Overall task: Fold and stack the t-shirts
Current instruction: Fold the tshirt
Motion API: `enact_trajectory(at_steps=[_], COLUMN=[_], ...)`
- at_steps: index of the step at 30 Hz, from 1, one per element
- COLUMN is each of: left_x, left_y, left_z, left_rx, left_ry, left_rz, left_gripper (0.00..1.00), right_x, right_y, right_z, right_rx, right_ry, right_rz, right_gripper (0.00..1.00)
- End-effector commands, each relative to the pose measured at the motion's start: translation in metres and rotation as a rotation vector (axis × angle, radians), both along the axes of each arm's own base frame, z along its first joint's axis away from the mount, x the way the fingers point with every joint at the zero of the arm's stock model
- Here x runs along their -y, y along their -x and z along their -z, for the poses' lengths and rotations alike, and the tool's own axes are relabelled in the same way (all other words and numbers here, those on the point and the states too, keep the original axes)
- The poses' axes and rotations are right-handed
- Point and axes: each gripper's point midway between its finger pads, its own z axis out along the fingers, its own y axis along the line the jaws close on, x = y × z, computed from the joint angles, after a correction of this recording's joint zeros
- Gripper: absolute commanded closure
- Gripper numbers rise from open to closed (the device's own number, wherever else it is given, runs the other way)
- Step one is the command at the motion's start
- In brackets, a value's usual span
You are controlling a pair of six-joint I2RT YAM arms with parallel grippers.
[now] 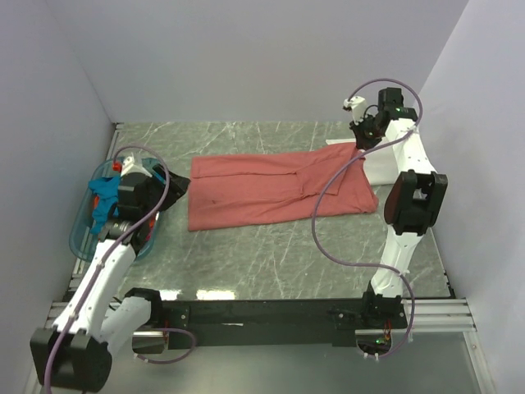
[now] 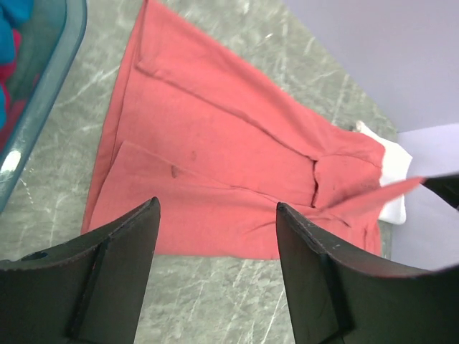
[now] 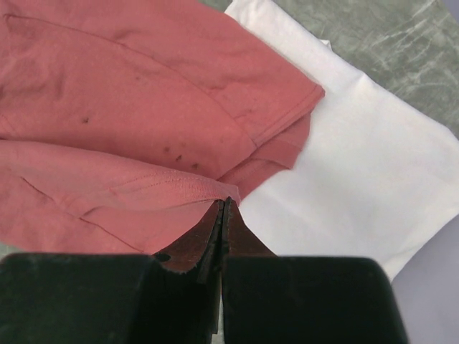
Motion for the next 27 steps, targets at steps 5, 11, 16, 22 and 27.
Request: enact_trajectory(at_steps=[5,11,16,22,27], left_x=[-0.008,0.0,0.001,0.001,0.004], left_y=[0.034,0.053,0.06,0.062,0.062], left_z=[-0.031,-0.04,-0.045,-0.042,-0.039], left_rx=[0.116,0.154,0.168,0.166,0.159], left_ry=[-0.078,-0.047,-0.045,-0.043,-0.039], left_rz=[0.036,0.084,0.096,0.102,0.115], left_gripper=[0.27,0.27,0.27,0.27,0.27], right_x=[-0.011,-0.013,-0.018,-0.017,-0.035], right_y=[-0.025,-0.037,-0.045,-0.051,-0.056], right_z=[-0.006,-0.001,0.004,0.009,0.011], right_rx=[0.048,0.063,0.068,0.071,0.075], right_ry=[0.046,0.074,0.084,0.089,0.094], right_rz=[0.027,0.052,0.055,0.065,0.036], right_gripper=[1.0,1.0,1.0,1.0,1.0])
